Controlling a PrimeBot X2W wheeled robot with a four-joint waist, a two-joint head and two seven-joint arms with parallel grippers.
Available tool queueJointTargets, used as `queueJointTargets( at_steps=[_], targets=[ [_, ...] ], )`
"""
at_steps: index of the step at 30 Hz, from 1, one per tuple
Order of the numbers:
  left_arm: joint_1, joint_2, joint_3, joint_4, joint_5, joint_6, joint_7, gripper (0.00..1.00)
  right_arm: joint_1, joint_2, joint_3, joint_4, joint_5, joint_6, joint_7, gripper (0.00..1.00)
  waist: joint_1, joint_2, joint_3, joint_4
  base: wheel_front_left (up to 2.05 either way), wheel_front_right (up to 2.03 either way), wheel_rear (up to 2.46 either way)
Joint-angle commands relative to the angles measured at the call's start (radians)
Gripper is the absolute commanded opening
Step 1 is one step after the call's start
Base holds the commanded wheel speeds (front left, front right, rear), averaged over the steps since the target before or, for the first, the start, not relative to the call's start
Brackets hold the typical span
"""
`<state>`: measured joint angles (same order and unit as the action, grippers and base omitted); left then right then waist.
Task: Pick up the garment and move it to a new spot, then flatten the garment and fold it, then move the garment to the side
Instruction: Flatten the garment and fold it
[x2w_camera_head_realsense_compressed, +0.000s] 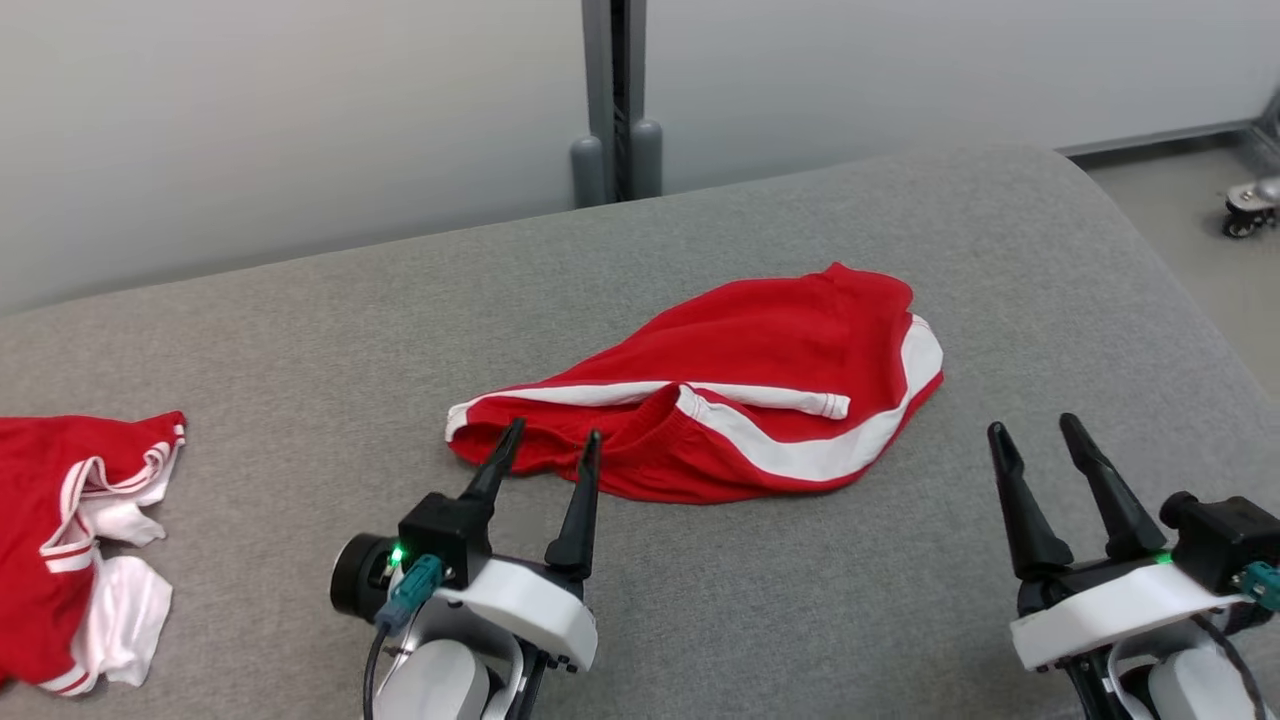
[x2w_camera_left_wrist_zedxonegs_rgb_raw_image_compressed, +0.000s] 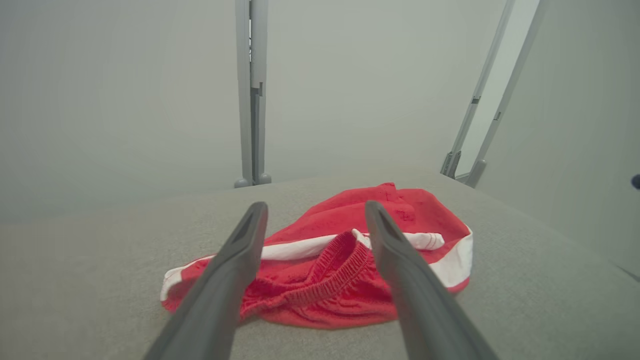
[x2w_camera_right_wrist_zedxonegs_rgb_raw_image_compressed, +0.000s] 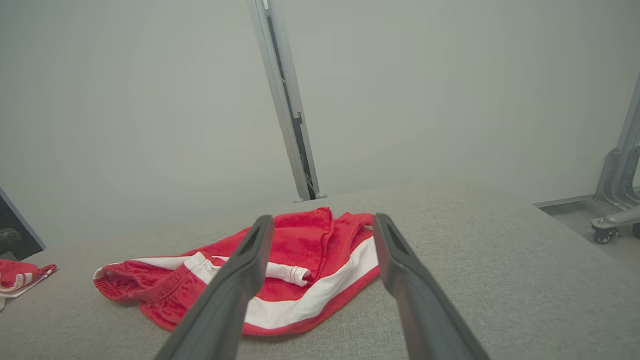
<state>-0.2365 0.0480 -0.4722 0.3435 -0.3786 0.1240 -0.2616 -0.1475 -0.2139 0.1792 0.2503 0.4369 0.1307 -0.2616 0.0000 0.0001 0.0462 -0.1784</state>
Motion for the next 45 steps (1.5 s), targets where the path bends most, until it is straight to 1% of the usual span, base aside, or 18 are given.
queueJointTargets(
  at_steps=[1,5,8,12,14,15,17,20,28,34,35,36,37,41,45],
  targets=[
    [-0.043,0.005,-0.011,0.018,-0.013,-0.008,-0.004,1.00,-0.013,0.005,0.017,0.006,0.019,0.000,-0.005,1.00,0.0000,-0.0001,0.038,-0.046,0.00,0.00,0.00],
    [-0.129,0.005,-0.069,0.110,-0.049,-0.040,-0.004,1.00,-0.033,0.007,0.049,0.017,0.030,0.000,-0.005,1.00,0.0000,-0.0001,0.082,-0.097,0.00,0.00,0.00],
    [-0.202,0.005,-0.115,0.205,-0.089,-0.061,-0.004,1.00,-0.045,0.017,0.061,0.023,0.032,0.000,-0.005,1.00,0.0000,-0.0001,0.110,-0.133,0.00,0.00,0.00],
    [-0.294,0.006,-0.166,0.330,-0.153,-0.071,-0.004,1.00,-0.055,0.025,0.056,0.029,0.032,0.000,-0.005,1.00,0.0000,-0.0001,0.132,-0.172,0.00,0.00,0.00],
    [-0.324,0.006,-0.191,0.397,-0.198,-0.078,0.007,1.00,-0.060,0.030,0.035,0.034,0.014,0.000,-0.005,1.00,0.0000,-0.0001,0.138,-0.188,0.00,0.00,0.00],
    [-0.324,0.006,-0.191,0.397,-0.198,-0.078,0.007,1.00,-0.060,0.030,0.035,0.034,0.014,0.000,-0.005,1.00,0.0000,-0.0001,0.138,-0.188,0.00,0.00,0.00],
    [-0.357,0.005,-0.208,0.432,-0.253,-0.078,0.010,1.00,-0.062,0.046,0.000,0.036,0.006,0.000,-0.005,1.00,0.0000,-0.0001,0.142,-0.198,0.00,0.00,0.00],
    [-0.385,0.006,-0.247,0.472,-0.312,-0.073,0.008,1.00,-0.062,0.061,-0.022,0.039,-0.004,0.000,-0.005,1.00,0.0000,-0.0001,0.143,-0.205,0.00,0.00,0.00],
    [-0.447,0.005,-0.354,0.540,-0.417,-0.045,0.029,1.00,-0.062,0.075,-0.020,0.024,-0.026,0.000,-0.005,1.00,0.0000,-0.0001,0.144,-0.213,0.00,0.00,0.00],
    [-0.482,0.005,-0.418,0.559,-0.487,-0.035,0.042,1.00,-0.060,0.077,-0.018,0.023,-0.036,0.000,-0.005,1.00,0.0000,-0.0001,0.147,-0.212,0.00,0.00,0.00],
    [-0.486,0.005,-0.427,0.563,-0.498,-0.035,0.044,0.99,-0.061,0.078,-0.019,0.023,-0.036,0.000,-0.005,1.00,0.0000,-0.0001,0.148,-0.212,0.00,0.00,0.00],
    [-0.491,0.005,-0.436,0.565,-0.509,-0.033,0.042,0.43,-0.062,0.078,-0.021,0.022,-0.036,0.000,-0.005,1.00,0.0000,-0.0001,0.149,-0.212,0.00,0.00,0.00],
    [-0.501,0.005,-0.451,0.566,-0.529,-0.034,0.038,0.00,-0.061,0.079,-0.024,0.024,-0.036,0.000,-0.005,1.00,0.0000,-0.0001,0.150,-0.210,0.00,0.00,0.00],
    [-0.514,0.006,-0.481,0.568,-0.551,-0.031,0.023,0.00,-0.058,0.076,-0.031,0.034,-0.045,0.000,-0.005,1.00,0.0000,-0.0001,0.145,-0.197,0.00,0.00,0.00],
    [-0.506,0.005,-0.504,0.553,-0.553,-0.025,0.003,0.00,-0.059,0.066,-0.050,0.056,-0.055,0.000,-0.005,1.00,0.0000,-0.0001,0.129,-0.161,0.00,0.00,0.00]
  ],
)
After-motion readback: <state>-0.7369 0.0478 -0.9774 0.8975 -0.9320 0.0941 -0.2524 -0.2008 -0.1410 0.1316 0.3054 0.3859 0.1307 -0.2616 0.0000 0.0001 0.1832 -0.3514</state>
